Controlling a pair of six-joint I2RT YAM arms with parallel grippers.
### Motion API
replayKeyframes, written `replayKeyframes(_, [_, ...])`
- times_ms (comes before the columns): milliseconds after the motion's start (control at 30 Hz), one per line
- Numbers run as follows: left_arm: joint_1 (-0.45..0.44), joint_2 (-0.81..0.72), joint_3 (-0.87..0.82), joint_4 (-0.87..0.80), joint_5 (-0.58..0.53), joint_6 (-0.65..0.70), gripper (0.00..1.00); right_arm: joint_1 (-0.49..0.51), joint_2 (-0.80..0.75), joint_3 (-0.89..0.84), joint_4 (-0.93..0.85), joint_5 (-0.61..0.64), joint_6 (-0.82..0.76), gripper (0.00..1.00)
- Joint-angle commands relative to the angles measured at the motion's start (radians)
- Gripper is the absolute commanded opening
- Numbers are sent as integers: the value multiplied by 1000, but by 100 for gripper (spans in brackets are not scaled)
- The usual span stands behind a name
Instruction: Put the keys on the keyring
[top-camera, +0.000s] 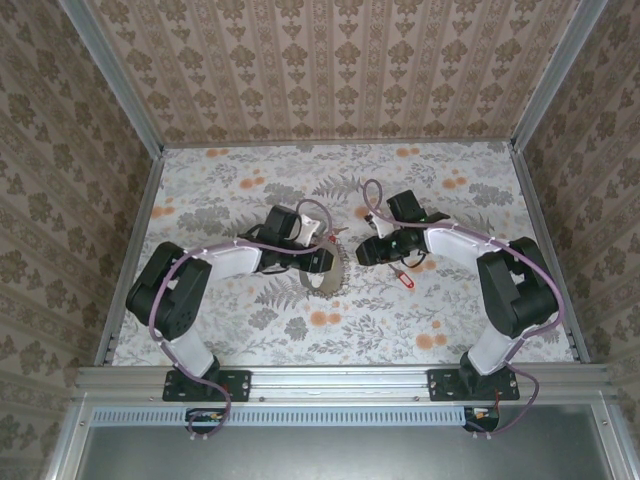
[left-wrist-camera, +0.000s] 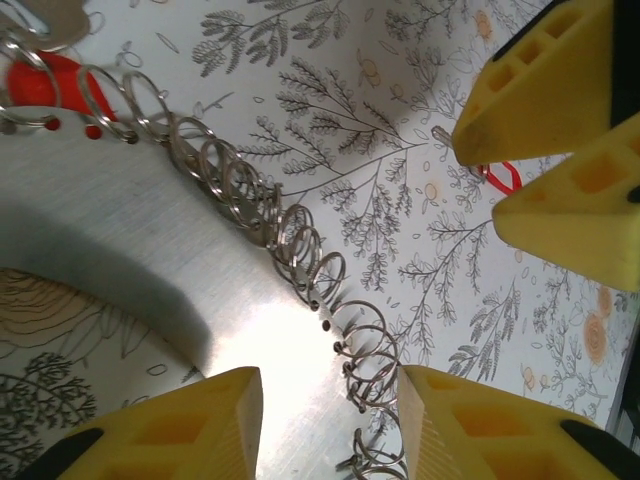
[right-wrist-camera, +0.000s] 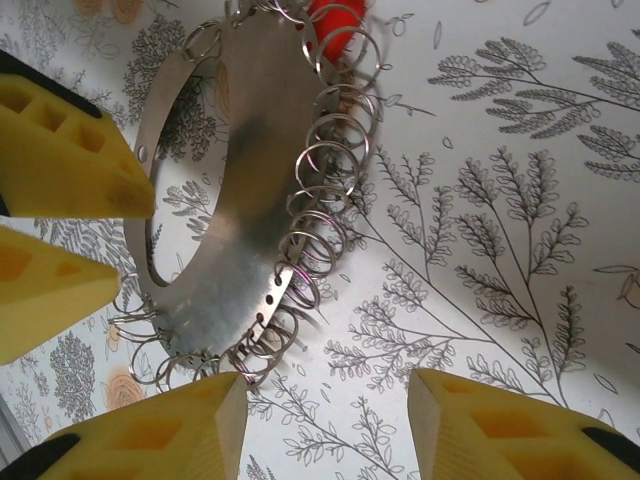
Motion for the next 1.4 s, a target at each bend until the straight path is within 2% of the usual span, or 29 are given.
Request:
replayKeyframes(0, [14,-16,-19,0,20,5,41,30,45,29,14,-23,-30,48])
replayKeyframes(600, [48,-31,-80,74,76,-45,39,68,208,132,14,-54,-55,44])
replayKeyframes(1367, [79,-64,-98,102,90,-75,37,98,219,125,-27,-45,-70,42])
